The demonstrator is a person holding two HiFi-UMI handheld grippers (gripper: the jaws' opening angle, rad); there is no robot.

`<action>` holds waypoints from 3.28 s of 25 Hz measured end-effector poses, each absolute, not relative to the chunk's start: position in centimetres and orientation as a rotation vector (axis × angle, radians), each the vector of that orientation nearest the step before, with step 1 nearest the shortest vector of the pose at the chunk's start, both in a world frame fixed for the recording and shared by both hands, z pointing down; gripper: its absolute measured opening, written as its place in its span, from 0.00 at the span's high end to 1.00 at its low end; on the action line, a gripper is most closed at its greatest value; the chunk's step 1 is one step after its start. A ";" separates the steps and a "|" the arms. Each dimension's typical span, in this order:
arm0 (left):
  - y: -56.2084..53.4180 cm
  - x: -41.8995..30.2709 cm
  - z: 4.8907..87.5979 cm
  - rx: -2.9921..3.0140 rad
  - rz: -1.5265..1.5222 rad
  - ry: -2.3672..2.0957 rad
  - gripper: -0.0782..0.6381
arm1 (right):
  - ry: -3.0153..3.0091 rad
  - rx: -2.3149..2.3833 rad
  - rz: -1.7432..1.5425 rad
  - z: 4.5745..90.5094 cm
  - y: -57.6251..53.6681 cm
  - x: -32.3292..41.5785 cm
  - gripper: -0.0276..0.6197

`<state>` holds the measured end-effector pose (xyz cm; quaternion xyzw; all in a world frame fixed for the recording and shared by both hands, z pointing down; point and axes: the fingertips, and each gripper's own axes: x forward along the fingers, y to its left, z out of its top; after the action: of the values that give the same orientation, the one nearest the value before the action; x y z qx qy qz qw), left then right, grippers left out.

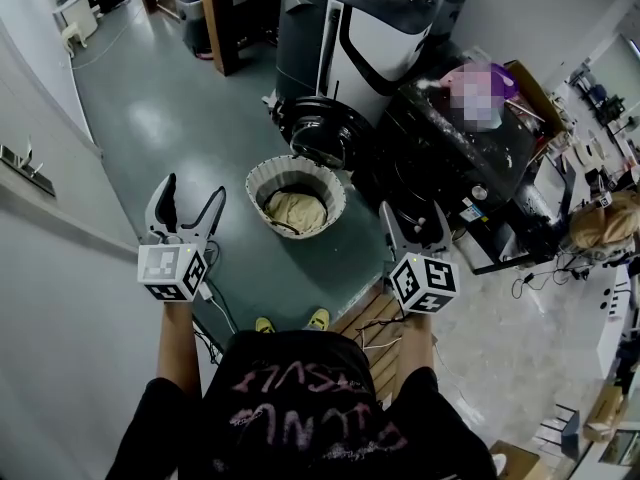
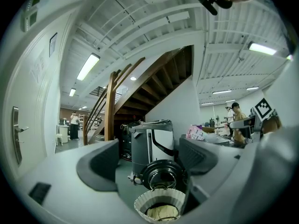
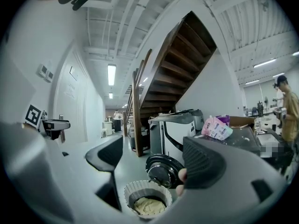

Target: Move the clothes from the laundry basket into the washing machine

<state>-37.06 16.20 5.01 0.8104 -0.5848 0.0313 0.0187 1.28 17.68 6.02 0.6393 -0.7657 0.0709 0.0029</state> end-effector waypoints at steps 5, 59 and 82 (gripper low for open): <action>16.1 -37.1 5.2 2.509 0.100 -1.816 0.31 | -2.412 1.995 0.231 6.2 17.5 1.2 0.32; -2.9 -32.3 10.9 2.462 0.144 -1.664 0.31 | -2.419 1.918 0.491 13.1 -1.3 2.7 0.32; -18.0 -34.9 17.8 2.469 0.161 -1.316 0.31 | -2.164 1.988 0.606 17.5 -12.3 -2.5 0.32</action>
<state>-34.87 -17.99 17.85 0.8683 -0.4629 0.0566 0.1689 -2.47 -12.33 17.51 0.6609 -0.7195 0.2013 0.0706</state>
